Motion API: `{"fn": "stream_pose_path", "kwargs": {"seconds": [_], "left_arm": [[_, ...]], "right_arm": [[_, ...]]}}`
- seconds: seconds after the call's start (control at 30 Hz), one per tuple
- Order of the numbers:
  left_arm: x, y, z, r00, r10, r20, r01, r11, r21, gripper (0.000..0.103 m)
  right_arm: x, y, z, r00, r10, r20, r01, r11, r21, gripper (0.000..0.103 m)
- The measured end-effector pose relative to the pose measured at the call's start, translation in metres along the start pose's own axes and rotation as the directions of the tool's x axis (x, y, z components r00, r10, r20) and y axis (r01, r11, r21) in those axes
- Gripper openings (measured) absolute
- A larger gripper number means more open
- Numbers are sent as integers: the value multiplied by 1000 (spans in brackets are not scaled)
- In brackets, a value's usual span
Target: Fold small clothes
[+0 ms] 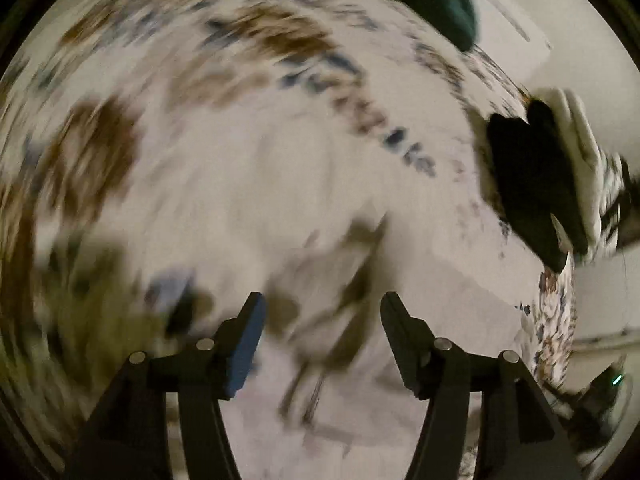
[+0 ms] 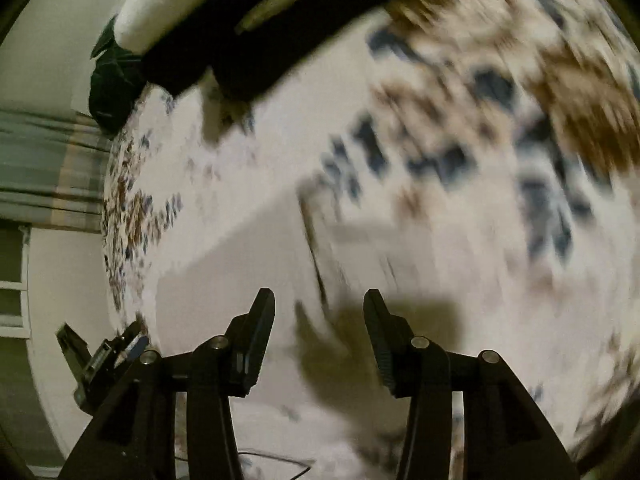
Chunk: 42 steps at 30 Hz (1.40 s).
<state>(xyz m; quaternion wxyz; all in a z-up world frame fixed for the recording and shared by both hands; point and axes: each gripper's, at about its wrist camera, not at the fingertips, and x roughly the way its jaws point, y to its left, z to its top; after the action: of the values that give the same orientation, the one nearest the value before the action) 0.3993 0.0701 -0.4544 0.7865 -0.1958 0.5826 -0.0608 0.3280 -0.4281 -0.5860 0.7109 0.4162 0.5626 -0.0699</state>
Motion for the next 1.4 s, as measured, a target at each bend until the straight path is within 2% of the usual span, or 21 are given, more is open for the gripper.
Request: {"fn": "stream_pose_path", "kwargs": {"seconds": [0.1,0.23,0.27,0.3,0.37,0.4,0.53,0.63,0.7,0.73,0.77,0.83,0.87,0.93,1.0,1.07,1.1,1.13,1.17,1.3,1.4], "left_arm": [[15,20,-36,998,2,-70,-10,995,-101,57],[42,22,-61,991,-50,-122,26,981,-192,57],[46,17,-63,993,-43,-108,23,984,-179,55],[48,10,-65,996,-15,-82,3,989,-146,54],[49,-7,-67,999,37,-41,-38,998,-43,10],[50,-13,-69,997,62,-51,-62,998,6,9],[54,-3,-79,991,80,-106,-77,996,37,9],[33,0,-75,989,82,-123,-79,996,27,14],[9,0,-71,994,39,-99,-41,999,-19,23],[-3,0,-69,997,-3,-73,-1,998,-56,35],[-14,1,-67,998,-48,-44,44,995,-94,52],[-20,-1,-60,988,-154,-3,151,971,-187,63],[-15,-1,-56,980,-201,4,196,953,-230,63],[7,-4,-48,974,-226,-20,212,936,-283,63],[33,-11,-40,966,-253,-50,224,920,-322,63],[56,-15,-34,972,-218,-89,175,922,-345,61],[63,-15,-33,978,-191,-85,151,927,-344,56],[64,-16,-33,982,-173,-72,140,932,-334,37],[61,-20,-31,985,-162,-60,137,943,-304,25],[30,-33,-37,990,-141,7,140,972,-188,18],[1,-32,-49,989,-145,28,148,974,-173,18]], "right_arm": [[23,-20,-32,996,-8,-91,13,998,55,49],[64,-39,-53,986,65,-155,-39,985,167,49],[68,-38,-56,986,84,-141,-58,982,179,43],[70,-36,-58,988,99,-121,-76,981,179,23],[72,-25,-60,992,63,-112,-48,991,126,5],[70,-19,-60,995,26,-101,-17,996,86,5],[51,-22,-59,994,-94,-59,96,995,39,4],[58,-32,-58,978,-135,-156,143,989,38,4],[52,-31,-59,972,-140,-190,148,989,27,6],[43,-29,-60,978,-111,-175,119,992,40,6],[29,-26,-61,989,-64,-134,73,995,64,11],[11,-22,-61,996,51,-72,-41,991,128,42],[8,-25,-60,993,102,-56,-91,981,172,53],[18,-27,-54,976,213,-37,-196,944,267,53],[38,-28,-49,971,238,-21,-217,917,336,53],[59,-31,-42,968,250,-6,-227,890,396,53],[67,-31,-42,967,255,3,-233,877,420,52],[73,-34,-41,968,248,24,-232,864,447,48],[75,-34,-42,968,243,58,-242,855,459,29],[60,-13,-44,978,189,89,-209,904,372,19],[36,-4,-53,982,165,88,-184,930,318,17]]}}
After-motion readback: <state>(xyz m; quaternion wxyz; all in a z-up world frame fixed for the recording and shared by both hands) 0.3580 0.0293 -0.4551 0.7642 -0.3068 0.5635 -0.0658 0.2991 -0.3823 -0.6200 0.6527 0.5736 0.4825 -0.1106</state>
